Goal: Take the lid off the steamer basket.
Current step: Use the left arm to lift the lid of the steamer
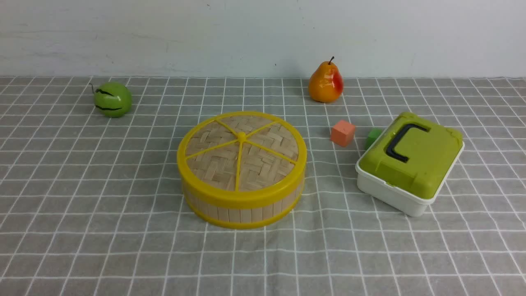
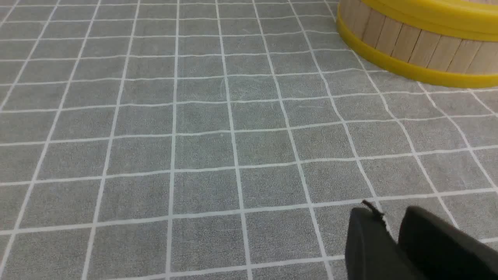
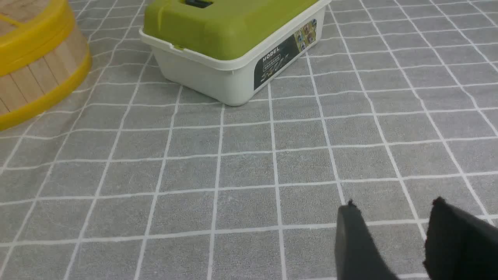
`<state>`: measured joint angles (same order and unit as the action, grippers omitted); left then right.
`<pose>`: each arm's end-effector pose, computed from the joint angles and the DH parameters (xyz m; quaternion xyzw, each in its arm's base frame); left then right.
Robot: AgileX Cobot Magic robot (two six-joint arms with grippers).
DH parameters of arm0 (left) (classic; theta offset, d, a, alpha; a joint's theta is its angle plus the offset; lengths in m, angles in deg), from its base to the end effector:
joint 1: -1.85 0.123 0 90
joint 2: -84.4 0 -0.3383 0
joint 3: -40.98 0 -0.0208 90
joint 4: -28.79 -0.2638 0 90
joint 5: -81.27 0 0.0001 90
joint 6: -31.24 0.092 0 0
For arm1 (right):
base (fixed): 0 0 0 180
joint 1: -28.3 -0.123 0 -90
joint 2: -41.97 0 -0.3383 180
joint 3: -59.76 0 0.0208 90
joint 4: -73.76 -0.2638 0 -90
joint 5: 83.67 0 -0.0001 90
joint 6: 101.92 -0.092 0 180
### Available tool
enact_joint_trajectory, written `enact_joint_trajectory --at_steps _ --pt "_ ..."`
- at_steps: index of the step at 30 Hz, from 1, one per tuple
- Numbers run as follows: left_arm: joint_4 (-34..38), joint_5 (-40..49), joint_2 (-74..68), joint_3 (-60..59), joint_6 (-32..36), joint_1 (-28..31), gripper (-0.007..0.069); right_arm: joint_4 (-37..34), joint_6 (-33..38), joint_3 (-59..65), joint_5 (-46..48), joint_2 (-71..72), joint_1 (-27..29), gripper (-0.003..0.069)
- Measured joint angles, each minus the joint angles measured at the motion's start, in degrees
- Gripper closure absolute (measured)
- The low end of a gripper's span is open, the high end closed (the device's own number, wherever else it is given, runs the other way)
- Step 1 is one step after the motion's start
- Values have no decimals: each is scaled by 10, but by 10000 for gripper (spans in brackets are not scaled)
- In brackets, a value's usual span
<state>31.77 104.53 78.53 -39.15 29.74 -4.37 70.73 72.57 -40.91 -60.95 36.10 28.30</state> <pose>0.0117 -0.0032 0.1664 0.0200 0.8150 -0.0611 0.5759 0.0121 0.0019 0.1720 0.0525 0.8067 0.0508 0.5864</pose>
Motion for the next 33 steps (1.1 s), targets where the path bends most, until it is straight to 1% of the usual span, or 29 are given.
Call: enact_joint_trajectory --at_steps 33 --pt "-3 0 0 0 0 0 476 0 0 0 0 0 0 417"
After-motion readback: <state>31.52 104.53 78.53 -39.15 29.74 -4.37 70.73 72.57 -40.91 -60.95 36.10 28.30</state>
